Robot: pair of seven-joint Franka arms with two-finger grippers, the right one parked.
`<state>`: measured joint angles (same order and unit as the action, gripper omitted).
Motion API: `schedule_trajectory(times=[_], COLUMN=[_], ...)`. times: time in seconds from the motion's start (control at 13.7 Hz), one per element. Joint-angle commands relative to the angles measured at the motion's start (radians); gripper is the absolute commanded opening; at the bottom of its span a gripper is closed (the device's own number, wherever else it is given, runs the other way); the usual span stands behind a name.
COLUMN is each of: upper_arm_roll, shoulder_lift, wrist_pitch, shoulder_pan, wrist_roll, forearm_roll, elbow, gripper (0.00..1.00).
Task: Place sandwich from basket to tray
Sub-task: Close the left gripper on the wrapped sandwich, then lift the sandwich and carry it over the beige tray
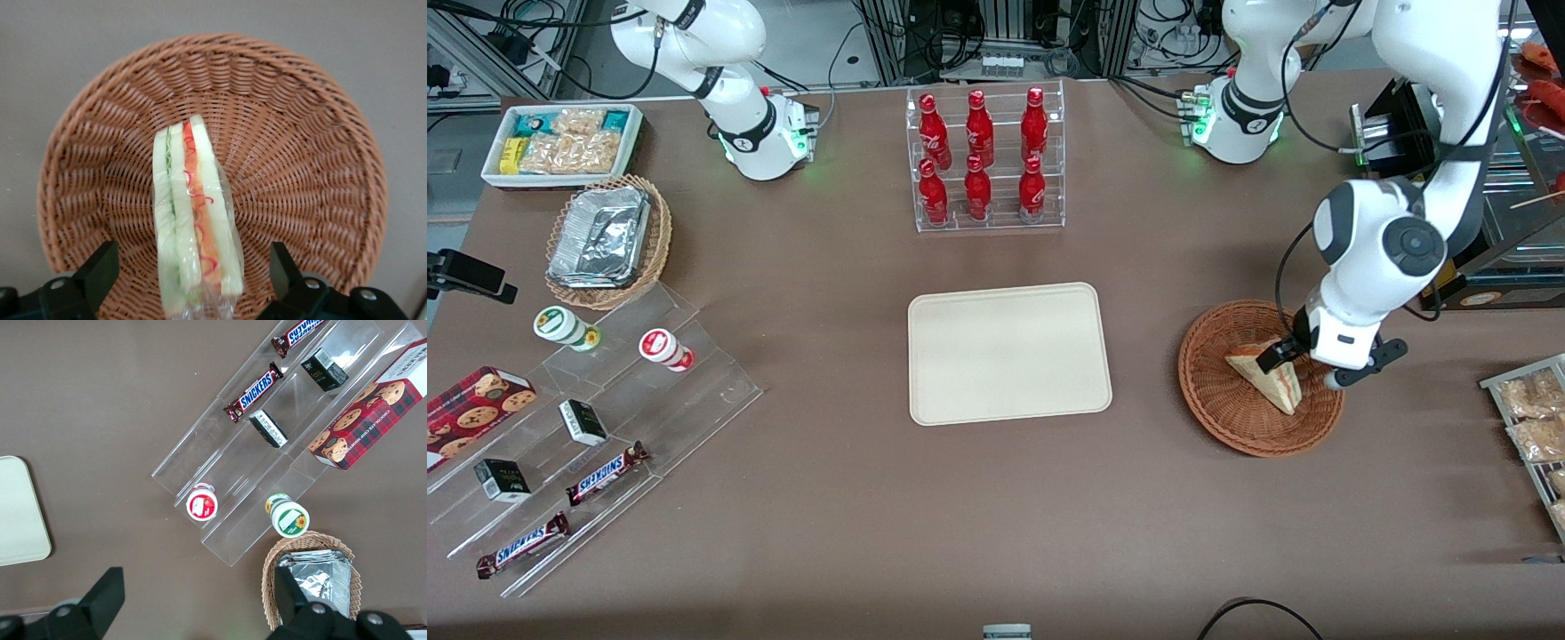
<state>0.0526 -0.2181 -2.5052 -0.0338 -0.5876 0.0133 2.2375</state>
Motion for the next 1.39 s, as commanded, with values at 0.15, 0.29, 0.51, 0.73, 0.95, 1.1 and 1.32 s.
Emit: schedule_trajectory(times=[0.15, 0.29, 0.51, 0.73, 0.95, 1.1, 1.32], upper_arm_roll=[0.006, 0.006, 0.006, 0.018, 0.044, 0.044, 0.043], shoulder_lift=[-0.058, -0.061, -0.047, 0.034, 0.016, -0.032, -0.134], wrist_pitch=[-0.018, -0.035, -0.014, 0.266, 0.547, 0.559, 0.554], shoulder_pan=[0.003, -0.003, -0.014, -0.021, -0.108, -0.213, -0.389], wrist_roll=[-0.059, -0.124, -0.124, -0.118, -0.15, -0.233, -0.259], forearm_roll=[-0.003, -0.001, -0.001, 0.007, -0.001, -0.001, 0.016], elbow=[-0.009, -0.01, -0.033, -0.177, -0.453, -0.556, -0.627], gripper=[1.0, 0.45, 0.0, 0.0, 0.0, 0.0, 0.0])
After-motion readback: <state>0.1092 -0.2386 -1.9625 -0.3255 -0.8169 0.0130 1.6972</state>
